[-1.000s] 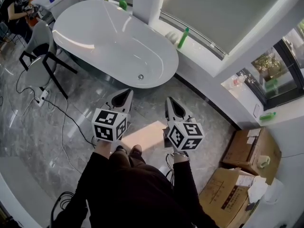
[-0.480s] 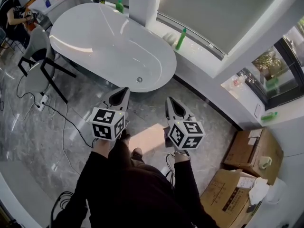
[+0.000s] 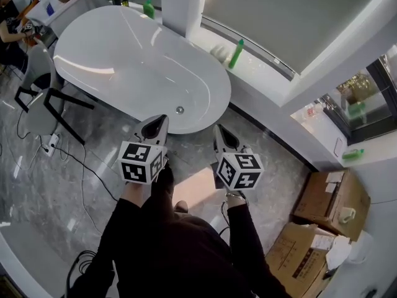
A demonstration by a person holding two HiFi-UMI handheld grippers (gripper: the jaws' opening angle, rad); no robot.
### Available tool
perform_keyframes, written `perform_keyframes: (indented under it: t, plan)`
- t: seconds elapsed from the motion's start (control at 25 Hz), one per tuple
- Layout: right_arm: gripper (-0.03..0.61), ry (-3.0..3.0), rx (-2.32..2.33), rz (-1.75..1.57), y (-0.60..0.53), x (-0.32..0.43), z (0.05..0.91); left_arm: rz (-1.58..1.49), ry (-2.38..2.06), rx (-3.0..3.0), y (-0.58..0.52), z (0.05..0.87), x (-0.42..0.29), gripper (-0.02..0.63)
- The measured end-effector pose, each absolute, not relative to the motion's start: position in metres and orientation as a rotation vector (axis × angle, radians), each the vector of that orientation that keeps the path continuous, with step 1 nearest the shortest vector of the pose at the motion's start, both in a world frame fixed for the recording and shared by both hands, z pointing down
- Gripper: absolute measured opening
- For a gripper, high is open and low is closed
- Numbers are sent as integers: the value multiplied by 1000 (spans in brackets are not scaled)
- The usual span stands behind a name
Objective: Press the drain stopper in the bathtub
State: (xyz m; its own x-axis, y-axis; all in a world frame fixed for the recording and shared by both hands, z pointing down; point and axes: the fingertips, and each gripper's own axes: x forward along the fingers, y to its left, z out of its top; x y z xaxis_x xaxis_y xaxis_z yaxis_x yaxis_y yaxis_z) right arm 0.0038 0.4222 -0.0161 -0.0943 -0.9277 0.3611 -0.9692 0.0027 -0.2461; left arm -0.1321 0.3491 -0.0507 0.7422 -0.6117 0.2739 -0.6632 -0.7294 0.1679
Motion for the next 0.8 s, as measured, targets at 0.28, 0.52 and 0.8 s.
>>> perform_keyframes:
  t: [0.28,0.52,0.8]
  plan:
    - [2,-2126,2015,691,327,8,3,340,-959,2674,262,-26,-122,8]
    - [2,-2083,1973,742,247,2,19,400,-900,2657,192,-5,-116,8]
    - [2,-2008,1971,801,192,6,35,455,-810,2626,138,19,-107,8]
